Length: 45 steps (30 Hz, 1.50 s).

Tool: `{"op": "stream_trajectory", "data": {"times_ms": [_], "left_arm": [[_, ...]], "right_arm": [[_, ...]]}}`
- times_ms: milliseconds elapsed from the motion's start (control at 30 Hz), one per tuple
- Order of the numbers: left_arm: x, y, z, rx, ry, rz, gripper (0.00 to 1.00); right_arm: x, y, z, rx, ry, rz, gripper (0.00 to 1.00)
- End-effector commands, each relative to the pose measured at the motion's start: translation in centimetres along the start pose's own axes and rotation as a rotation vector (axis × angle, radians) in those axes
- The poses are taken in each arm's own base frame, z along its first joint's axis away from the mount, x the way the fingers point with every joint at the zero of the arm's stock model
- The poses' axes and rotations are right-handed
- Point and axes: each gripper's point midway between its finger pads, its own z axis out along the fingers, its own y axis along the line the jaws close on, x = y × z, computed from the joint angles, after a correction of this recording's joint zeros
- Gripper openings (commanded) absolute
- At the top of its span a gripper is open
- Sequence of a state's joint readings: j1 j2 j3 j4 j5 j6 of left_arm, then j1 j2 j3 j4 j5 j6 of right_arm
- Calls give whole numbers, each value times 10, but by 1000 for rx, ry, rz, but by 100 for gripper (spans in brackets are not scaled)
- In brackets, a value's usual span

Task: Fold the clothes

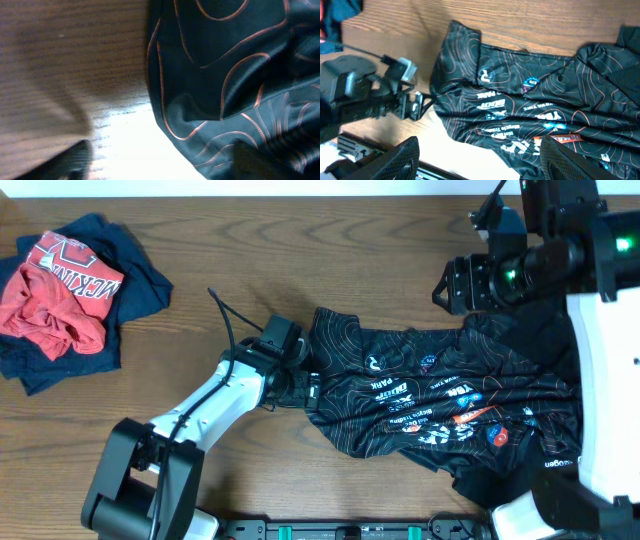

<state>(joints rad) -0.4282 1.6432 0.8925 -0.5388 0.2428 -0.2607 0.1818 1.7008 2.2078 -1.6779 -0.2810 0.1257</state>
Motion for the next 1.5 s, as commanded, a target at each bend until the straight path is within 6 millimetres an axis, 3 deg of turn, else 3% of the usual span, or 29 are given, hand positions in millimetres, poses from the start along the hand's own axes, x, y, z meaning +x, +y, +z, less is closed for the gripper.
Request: {"op": "stream_trajectory", "data": {"times_ms": [0,100,167,300,333,367,433,467,567,767,800,867,1067,1267,1300,1367,1467], "left_arm": [[3,8,16,-39,42,-20,79],[13,16,38,-63,110,-33,77],[18,19,51,-72,154,-55,90],[18,19,60,-82,214,-72,99],[18,18,61,-80,224,-73,91],[18,19,61,-84,233,-75,74],[19,19,61,-87,242,-78,50],[20,19,61,-89,246,-78,44],[23,20,60,-93,259,-81,43],[24,20,59,-95,266,-83,25],[25,20,59,-96,269,-87,25],[29,18,58,-86,284,-90,40],[44,9,53,-33,358,-112,52],[50,-25,48,165,411,-122,49],[49,-28,48,181,411,-122,48],[48,-29,48,186,407,-119,35],[48,-29,48,186,406,-117,35]], "right_arm": [[8,18,-28,-31,-79,-35,76],[15,26,-43,-45,-118,-57,77],[20,31,-51,-53,-135,-64,77],[27,37,-58,-63,-144,-77,75],[28,38,-58,-65,-142,-80,75],[29,39,-58,-67,-139,-84,75],[30,41,-58,-70,-136,-89,75],[31,42,-58,-70,-134,-88,75],[31,43,-58,-72,-134,-91,75],[31,42,-58,-72,-132,-90,74],[32,42,-57,-71,-130,-89,74],[32,42,-57,-71,-128,-89,74],[33,42,-57,-71,-126,-88,73],[33,42,-57,-70,-126,-89,72],[33,42,-57,-70,-126,-89,72],[33,42,-57,-70,-127,-89,72],[33,42,-57,-71,-126,-89,71]]}}
